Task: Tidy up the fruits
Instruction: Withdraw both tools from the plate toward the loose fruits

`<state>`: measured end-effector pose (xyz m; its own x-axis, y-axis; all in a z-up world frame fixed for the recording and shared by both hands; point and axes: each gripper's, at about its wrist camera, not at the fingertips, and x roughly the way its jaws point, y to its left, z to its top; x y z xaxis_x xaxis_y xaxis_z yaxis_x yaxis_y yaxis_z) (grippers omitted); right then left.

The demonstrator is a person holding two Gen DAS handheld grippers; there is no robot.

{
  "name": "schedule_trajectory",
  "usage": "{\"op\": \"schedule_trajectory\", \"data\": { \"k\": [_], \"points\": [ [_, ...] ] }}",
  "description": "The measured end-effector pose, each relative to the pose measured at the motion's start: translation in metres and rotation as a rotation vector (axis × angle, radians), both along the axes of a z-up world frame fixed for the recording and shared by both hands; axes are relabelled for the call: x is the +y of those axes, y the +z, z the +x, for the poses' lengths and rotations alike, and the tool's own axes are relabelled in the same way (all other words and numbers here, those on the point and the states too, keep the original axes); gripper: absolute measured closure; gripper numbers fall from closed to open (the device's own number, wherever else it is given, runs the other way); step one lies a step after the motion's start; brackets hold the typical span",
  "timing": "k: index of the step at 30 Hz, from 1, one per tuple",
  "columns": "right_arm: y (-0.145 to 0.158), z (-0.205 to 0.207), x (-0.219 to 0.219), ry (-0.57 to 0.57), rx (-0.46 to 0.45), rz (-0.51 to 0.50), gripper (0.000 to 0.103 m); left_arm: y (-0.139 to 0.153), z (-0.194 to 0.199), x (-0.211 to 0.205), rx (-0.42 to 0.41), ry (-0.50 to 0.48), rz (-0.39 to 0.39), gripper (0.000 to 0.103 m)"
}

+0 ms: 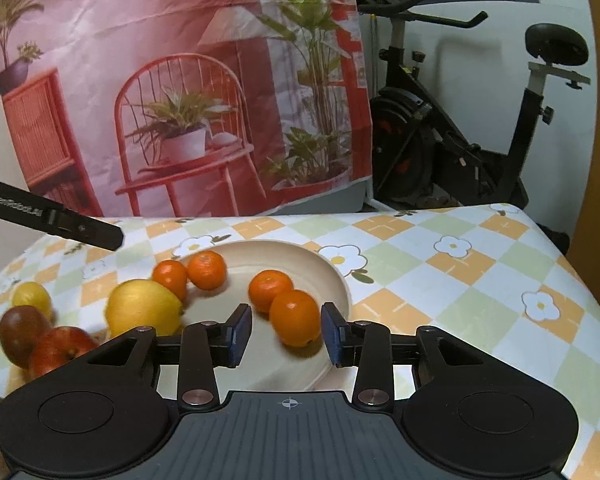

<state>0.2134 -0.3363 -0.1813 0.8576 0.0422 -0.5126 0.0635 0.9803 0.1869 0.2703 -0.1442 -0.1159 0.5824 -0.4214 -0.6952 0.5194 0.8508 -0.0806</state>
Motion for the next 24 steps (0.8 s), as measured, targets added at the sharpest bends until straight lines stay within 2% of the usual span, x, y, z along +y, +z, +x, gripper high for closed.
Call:
{"op": "schedule_trajectory", "data": {
  "k": [9,17,24],
  "points": [
    [0.01,-0.026,0.032,0.032,-0.021,0.009,0.068,0.017,-0.024,0.048,-0.038,0.095,0.005,0.063],
    [0.013,-0.039,0.059,0.073,-0.014,0.007,0.067,0.024,-0.057,0.08,-0.065,0.099,0.06,0.062],
    [0.01,-0.051,0.08,0.11,-0.014,0.018,0.067,0.021,-0.085,0.097,-0.084,0.125,0.059,0.062]
  ]
}}
